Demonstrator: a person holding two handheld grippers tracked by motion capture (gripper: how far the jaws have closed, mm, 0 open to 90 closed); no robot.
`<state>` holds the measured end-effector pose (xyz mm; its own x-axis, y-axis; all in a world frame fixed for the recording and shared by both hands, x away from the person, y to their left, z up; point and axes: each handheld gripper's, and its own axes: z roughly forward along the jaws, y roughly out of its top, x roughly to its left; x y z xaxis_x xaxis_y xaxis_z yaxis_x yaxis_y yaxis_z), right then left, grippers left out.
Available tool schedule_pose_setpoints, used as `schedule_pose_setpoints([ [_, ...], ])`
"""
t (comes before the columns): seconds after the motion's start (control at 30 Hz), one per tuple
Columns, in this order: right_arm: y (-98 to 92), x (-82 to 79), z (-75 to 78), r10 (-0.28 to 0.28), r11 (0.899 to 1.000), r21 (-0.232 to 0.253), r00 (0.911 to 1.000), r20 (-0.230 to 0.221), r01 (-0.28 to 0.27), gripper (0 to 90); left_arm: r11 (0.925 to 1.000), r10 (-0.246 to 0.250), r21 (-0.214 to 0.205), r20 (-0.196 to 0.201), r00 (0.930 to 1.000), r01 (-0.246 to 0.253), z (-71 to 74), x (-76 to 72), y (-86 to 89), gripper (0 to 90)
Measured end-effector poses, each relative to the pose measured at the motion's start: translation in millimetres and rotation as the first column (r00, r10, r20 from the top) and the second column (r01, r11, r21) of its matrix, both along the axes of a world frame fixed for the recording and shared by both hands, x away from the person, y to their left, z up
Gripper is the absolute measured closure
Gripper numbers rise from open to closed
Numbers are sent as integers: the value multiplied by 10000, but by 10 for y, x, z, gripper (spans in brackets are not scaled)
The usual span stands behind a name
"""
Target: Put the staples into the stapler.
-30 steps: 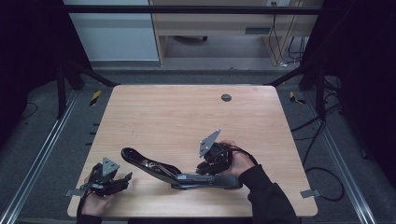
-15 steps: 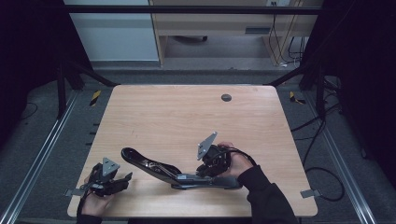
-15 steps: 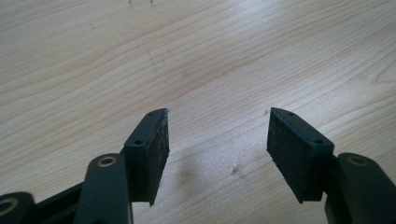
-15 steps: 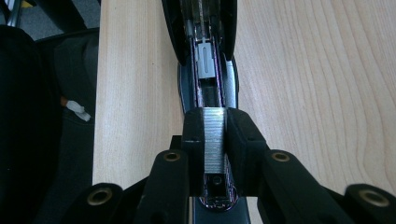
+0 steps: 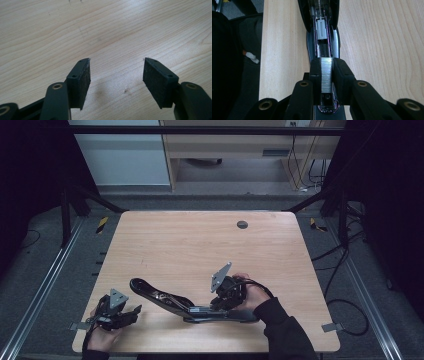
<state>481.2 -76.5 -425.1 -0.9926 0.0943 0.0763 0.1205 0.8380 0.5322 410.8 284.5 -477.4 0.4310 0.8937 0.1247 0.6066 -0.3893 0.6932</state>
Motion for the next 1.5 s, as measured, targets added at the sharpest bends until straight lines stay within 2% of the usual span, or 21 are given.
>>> schedule_pose_setpoints([
  [1.5, 49, -2, -73, 388, 9989, -266, 9992, 15, -388, 777, 10000, -24, 39, -68, 10000, 24, -6, 3, -3, 386],
])
